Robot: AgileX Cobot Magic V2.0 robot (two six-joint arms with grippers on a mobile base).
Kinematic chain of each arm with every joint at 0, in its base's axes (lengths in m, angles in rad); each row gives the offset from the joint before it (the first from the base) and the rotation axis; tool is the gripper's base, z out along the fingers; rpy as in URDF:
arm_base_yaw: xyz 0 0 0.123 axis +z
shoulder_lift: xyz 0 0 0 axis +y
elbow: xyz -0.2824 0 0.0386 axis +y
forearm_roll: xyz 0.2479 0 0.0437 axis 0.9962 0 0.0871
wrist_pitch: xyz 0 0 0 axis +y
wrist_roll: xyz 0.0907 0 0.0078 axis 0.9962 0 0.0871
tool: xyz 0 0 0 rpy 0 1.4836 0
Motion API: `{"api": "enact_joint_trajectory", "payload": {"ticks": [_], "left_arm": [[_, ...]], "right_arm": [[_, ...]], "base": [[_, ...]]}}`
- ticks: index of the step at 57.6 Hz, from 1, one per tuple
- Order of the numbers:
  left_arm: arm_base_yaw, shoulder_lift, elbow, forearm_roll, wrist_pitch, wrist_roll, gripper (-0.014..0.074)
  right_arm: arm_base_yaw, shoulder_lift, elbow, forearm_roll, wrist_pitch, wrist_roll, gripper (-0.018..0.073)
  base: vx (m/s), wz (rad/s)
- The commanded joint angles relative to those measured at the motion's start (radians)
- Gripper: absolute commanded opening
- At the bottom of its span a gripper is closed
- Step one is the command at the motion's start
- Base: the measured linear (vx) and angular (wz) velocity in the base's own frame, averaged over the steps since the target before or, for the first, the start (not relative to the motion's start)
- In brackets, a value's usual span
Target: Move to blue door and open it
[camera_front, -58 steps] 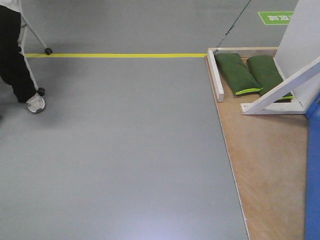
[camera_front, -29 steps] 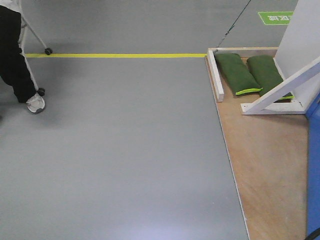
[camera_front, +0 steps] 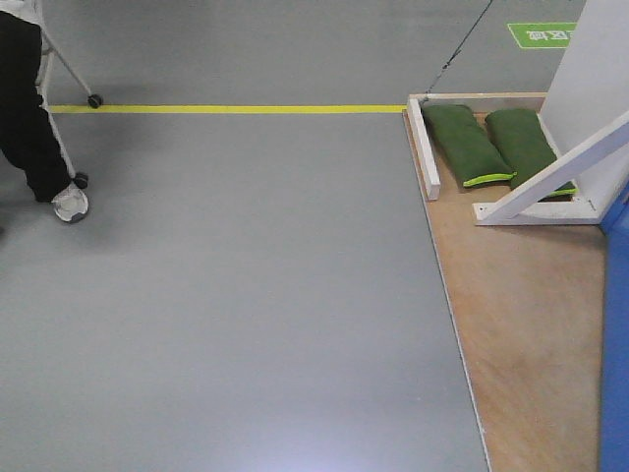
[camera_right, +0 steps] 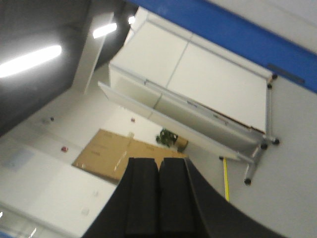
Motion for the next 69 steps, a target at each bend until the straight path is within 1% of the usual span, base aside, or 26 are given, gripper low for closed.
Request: {"api": "enact_joint_trajectory", "payload": {"ticks": [1, 10, 18, 31, 40, 41, 47, 50, 53, 62, 65, 69], "left_arm": [[-0.003, -0.014, -0.026, -0.003, -0.083, -0.007, 0.0073], [-0.003, -0.014, -0.026, -0.003, -0.083, -0.007, 0.0073], [-0.003, -0.014, -0.026, -0.003, -0.083, -0.007, 0.0073], [-0.003, -0.014, -0.026, -0.003, -0.083, -0.007, 0.0073], [-0.003, -0.014, -0.026, -0.003, -0.083, -0.007, 0.0073], [-0.003, -0.014, -0.026, -0.003, -0.083, -0.007, 0.0073], [-0.003, -0.014, -0.026, -0.003, -0.083, -0.007, 0.0073], [-0.003, -0.014, -0.026, -0.003, -0.083, -0.007, 0.0073], [-0.003, -0.014, -0.026, -0.003, -0.083, -0.007, 0.0073], [-0.003, -0.014, -0.026, -0.003, -0.083, -0.007, 0.0073], [-0.003, -0.014, -0.026, -0.003, -0.083, -0.007, 0.0073], [-0.003, -0.014, -0.026, -0.003, -0.083, -0.007, 0.0073]], "right_arm": [[-0.005, -0.043, -0.042, -0.003, 0.088, -0.012, 0.0011], [-0.005, -0.066, -0.042, 0.075, 0.284, -0.012, 0.0011], [-0.005, -0.096, -0.042, 0.129, 0.419, -0.012, 0.0011], [-0.005, -0.142, -0.042, 0.139, 0.637, -0.012, 0.0011], [-0.004, -0.179, -0.042, 0.181, 0.796, -0.012, 0.0011], [0.015, -0.202, -0.042, 0.191, 0.894, -0.012, 0.0011], [0.052, -0.24, -0.042, 0.217, 0.994, -0.012, 0.0011], [0.059, -0.263, -0.042, 0.235, 1.012, -0.012, 0.0011], [0.055, -0.28, -0.042, 0.255, 0.999, -0.012, 0.0011], [0.06, -0.322, -0.042, 0.266, 0.813, -0.012, 0.0011], [0.081, -0.322, -0.042, 0.281, 0.783, -0.012, 0.0011], [0.139, -0.313, -0.042, 0.299, 0.771, -0.012, 0.0011]], "base": [[0.0, 0.0], [0.0, 0.0], [0.0, 0.0], [0.0, 0.0], [0.0, 0.0], [0.0, 0.0], [0.0, 0.0], [0.0, -0.02], [0.0, -0.02], [0.0, -0.01], [0.0, 0.0], [0.01, 0.02]]}}
